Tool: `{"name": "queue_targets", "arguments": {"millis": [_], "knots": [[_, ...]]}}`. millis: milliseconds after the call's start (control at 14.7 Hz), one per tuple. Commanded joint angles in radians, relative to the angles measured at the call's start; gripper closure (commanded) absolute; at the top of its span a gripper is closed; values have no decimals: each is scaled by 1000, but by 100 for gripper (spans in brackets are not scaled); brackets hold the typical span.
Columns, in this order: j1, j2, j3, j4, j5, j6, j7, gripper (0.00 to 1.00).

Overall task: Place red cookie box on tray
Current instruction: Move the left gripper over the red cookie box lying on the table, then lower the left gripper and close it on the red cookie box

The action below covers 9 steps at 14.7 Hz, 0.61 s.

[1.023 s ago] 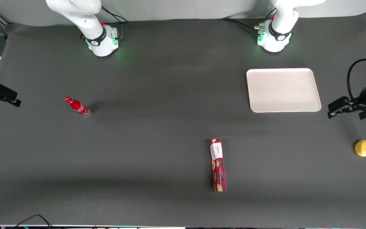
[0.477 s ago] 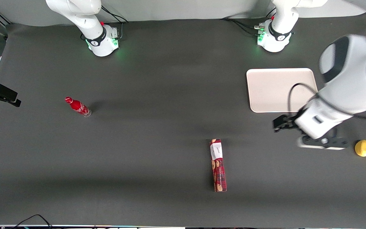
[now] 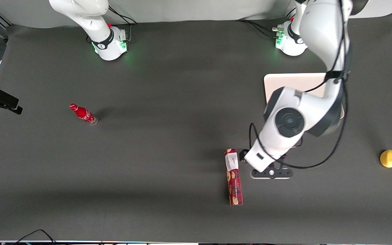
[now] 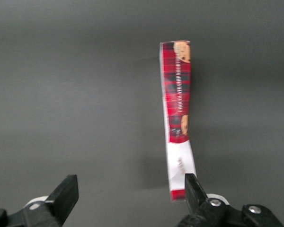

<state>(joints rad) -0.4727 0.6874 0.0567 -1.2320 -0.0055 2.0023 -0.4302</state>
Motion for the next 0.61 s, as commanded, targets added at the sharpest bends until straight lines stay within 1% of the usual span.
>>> {"name": "queue_targets", "arguments": {"millis": [0,136,545], "knots": [[-53,177,52,186,-76,31,-65,0],[-69,245,63,187,-80,128,-67,0],[-89,354,64,184,-83,277,-108,0]]}}
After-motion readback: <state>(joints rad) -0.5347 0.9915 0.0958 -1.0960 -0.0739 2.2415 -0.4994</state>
